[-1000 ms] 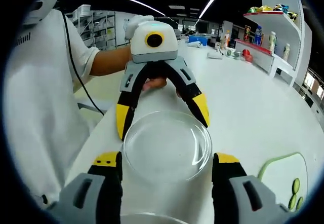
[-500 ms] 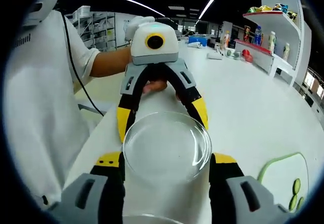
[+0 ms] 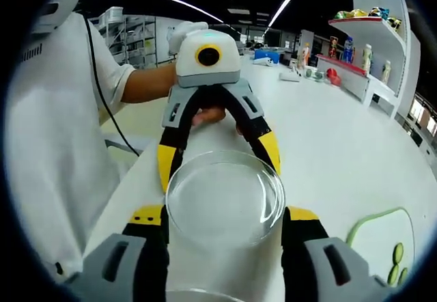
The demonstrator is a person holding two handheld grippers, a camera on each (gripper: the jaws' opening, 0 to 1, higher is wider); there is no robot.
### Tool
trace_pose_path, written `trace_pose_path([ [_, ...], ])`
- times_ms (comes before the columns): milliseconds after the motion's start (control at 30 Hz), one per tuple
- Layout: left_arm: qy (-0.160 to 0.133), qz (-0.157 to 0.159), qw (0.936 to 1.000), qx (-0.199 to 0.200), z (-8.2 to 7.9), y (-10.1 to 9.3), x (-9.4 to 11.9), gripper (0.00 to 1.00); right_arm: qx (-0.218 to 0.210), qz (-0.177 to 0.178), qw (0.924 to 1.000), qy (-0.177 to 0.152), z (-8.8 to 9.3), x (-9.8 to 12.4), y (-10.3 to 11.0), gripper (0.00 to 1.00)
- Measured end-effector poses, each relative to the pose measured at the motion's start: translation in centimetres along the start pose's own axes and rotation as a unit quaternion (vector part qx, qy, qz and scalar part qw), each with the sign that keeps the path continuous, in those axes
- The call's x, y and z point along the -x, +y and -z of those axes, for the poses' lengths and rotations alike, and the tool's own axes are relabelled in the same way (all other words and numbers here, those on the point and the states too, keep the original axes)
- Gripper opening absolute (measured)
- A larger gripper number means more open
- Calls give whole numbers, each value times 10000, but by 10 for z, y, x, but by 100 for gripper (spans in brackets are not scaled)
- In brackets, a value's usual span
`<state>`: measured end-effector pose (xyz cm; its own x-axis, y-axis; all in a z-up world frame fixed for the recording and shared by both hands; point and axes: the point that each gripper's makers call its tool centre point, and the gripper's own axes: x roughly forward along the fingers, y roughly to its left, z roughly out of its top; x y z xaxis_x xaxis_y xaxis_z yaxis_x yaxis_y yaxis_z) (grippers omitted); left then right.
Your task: Open the petri dish lid, add cucumber slices into the petri dish, and close the lid
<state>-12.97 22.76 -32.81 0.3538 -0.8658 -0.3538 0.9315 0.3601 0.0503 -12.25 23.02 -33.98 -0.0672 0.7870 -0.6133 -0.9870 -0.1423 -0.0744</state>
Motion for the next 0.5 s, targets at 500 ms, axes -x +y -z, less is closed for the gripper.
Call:
trace_pose_path([
  [500, -16, 24, 9999, -133, -11, 0, -5, 67, 34, 117, 9999, 64, -1, 13, -1, 66],
])
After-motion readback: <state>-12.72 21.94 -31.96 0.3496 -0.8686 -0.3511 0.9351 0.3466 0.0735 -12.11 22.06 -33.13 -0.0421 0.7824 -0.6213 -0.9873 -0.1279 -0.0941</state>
